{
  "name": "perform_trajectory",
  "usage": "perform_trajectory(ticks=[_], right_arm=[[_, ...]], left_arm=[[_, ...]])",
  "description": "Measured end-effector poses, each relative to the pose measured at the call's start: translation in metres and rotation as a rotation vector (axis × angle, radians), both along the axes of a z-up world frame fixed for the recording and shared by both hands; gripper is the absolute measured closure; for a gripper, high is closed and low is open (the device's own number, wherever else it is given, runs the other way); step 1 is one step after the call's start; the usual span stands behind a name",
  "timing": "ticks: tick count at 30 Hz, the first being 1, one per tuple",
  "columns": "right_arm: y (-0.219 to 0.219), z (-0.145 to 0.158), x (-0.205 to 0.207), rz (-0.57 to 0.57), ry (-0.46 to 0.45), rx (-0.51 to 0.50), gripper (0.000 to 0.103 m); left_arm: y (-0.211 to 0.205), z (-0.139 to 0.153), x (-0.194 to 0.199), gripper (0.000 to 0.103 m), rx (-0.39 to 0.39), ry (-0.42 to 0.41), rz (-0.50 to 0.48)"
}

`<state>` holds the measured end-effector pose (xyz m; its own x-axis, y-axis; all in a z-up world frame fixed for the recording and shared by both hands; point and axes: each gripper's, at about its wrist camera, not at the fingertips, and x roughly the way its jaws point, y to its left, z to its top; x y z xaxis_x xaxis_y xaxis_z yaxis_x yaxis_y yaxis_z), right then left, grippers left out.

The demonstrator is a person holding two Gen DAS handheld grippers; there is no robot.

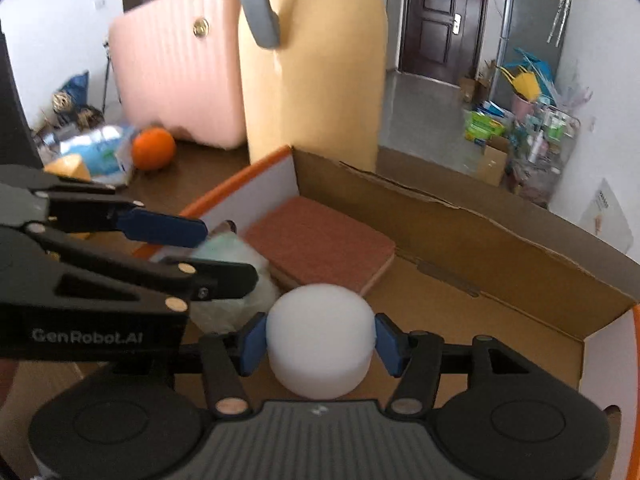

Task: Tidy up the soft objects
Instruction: 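Lower the bag and foam cylinder into the box and open both grippers, then grasp the lavender fuzzy headband with the left gripper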

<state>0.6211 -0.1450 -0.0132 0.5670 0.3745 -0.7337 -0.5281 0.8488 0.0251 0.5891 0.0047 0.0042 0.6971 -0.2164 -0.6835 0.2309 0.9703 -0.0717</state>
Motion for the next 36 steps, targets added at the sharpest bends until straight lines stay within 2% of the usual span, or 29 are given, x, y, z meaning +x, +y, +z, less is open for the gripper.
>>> perform_trajectory(ticks=[1,2,3,6,9,11,16,20,24,29,33,36], right_arm=[[-0.001,0.001,-0.001,0.0,0.004,0.002,0.034],[-0.002,0.0,-0.001,-0.008,0.007,-0.008,0.022],[-0.002,0.001,-0.002,-0.019,0.003,-0.022,0.02],[-0.006,0.0,-0.004,-0.025,0.0,-0.045,0.02],[-0.017,0.009,-0.008,-0.046,-0.009,-0.004,0.021],[-0.03,0.026,-0.015,-0.054,-0.015,0.028,0.021],[-0.061,0.086,-0.057,-0.096,-0.111,0.037,0.021],[-0.098,0.129,-0.109,-0.151,-0.195,0.049,0.019],[-0.142,0.153,-0.172,-0.216,-0.278,0.084,0.018],[-0.165,0.158,-0.217,-0.264,-0.279,0.137,0.018],[-0.162,0.164,-0.254,-0.252,-0.33,0.16,0.018],[-0.158,0.159,-0.291,-0.255,-0.394,0.167,0.018]], left_arm=[[0.003,0.0,-0.001,0.048,-0.013,-0.002,0.004],[0.006,0.0,-0.001,0.048,-0.03,0.004,-0.006],[0.005,0.0,0.0,0.048,-0.037,0.008,-0.012],[0.004,0.001,-0.004,0.042,-0.024,0.005,-0.013],[0.001,0.008,-0.01,0.036,-0.022,0.0,-0.011],[0.0,0.02,-0.015,0.035,-0.013,-0.022,-0.002],[0.009,0.064,-0.041,0.032,-0.016,-0.075,0.036],[0.02,0.104,-0.088,0.028,-0.013,-0.16,0.053],[0.033,0.135,-0.151,0.025,-0.001,-0.274,0.059],[0.036,0.156,-0.203,0.025,-0.033,-0.333,0.083],[0.031,0.163,-0.235,0.025,-0.041,-0.359,0.083],[0.027,0.156,-0.267,0.024,-0.03,-0.394,0.093]])
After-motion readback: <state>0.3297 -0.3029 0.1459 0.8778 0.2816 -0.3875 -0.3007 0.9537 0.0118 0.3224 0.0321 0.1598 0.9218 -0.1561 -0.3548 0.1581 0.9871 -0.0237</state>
